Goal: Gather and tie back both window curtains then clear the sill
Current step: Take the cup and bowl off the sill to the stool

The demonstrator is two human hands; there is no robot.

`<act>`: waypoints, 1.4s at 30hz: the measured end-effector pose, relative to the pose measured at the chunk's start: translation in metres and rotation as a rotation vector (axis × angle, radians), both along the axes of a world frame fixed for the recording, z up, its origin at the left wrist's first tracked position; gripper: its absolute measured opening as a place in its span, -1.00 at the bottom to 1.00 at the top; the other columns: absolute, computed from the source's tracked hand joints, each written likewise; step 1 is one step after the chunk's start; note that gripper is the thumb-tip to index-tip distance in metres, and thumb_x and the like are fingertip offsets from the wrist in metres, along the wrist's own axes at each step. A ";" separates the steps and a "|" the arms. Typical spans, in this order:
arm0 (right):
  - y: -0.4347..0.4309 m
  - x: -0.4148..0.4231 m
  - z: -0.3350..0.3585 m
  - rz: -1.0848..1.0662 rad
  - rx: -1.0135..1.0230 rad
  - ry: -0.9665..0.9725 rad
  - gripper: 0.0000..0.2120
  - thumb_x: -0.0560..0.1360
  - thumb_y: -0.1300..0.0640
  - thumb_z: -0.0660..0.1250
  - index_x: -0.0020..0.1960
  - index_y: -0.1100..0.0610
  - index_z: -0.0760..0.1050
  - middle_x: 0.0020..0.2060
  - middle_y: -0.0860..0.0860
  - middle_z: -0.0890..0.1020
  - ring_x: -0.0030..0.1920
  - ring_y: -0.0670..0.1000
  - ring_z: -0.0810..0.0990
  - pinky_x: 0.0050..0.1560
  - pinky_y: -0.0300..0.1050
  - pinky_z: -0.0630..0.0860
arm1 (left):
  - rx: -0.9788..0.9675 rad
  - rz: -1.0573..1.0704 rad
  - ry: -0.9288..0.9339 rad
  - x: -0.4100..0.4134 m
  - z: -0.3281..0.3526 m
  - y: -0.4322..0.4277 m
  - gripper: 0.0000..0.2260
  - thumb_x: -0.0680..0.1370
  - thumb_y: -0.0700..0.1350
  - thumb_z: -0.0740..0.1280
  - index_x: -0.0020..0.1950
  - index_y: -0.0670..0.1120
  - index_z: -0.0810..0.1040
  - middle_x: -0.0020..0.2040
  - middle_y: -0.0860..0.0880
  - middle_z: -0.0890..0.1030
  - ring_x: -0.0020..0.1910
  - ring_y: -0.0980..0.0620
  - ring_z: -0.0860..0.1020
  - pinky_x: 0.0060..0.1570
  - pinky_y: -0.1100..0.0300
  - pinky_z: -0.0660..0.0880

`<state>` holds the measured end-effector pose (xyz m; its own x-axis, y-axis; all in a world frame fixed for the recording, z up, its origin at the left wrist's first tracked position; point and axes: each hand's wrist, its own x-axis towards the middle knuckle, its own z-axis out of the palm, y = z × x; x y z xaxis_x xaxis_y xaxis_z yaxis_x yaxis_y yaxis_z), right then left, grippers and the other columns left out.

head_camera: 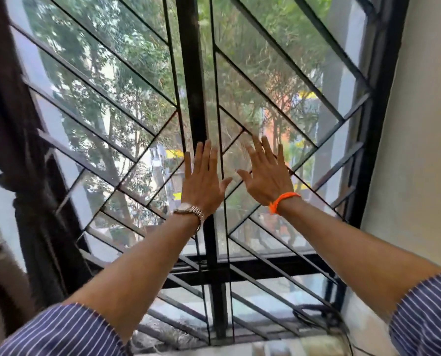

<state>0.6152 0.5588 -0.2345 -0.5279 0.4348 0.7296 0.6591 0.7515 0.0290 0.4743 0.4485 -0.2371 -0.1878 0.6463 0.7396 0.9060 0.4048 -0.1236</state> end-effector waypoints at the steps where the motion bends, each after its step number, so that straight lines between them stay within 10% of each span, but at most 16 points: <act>1: 0.001 0.002 -0.008 -0.008 -0.014 -0.003 -0.32 0.60 -0.22 0.08 0.60 0.09 0.01 0.60 0.04 -0.08 0.59 0.07 -0.15 0.53 0.27 -0.17 | -0.017 -0.006 -0.020 0.001 -0.014 0.003 -0.23 0.55 0.25 0.14 0.58 -0.16 -0.06 0.59 -0.09 -0.10 0.57 -0.07 -0.15 0.50 -0.16 -0.12; 42: 0.002 0.066 -0.549 -0.235 -0.773 -0.414 -0.37 0.64 -0.11 0.07 0.60 0.13 -0.01 0.60 0.02 -0.05 0.59 0.02 -0.11 0.54 0.25 -0.01 | -0.828 -0.439 -0.473 0.049 -0.575 0.040 -0.35 0.62 0.14 0.06 0.58 -0.14 -0.10 0.59 -0.10 -0.12 0.56 -0.05 -0.16 0.53 -0.05 -0.09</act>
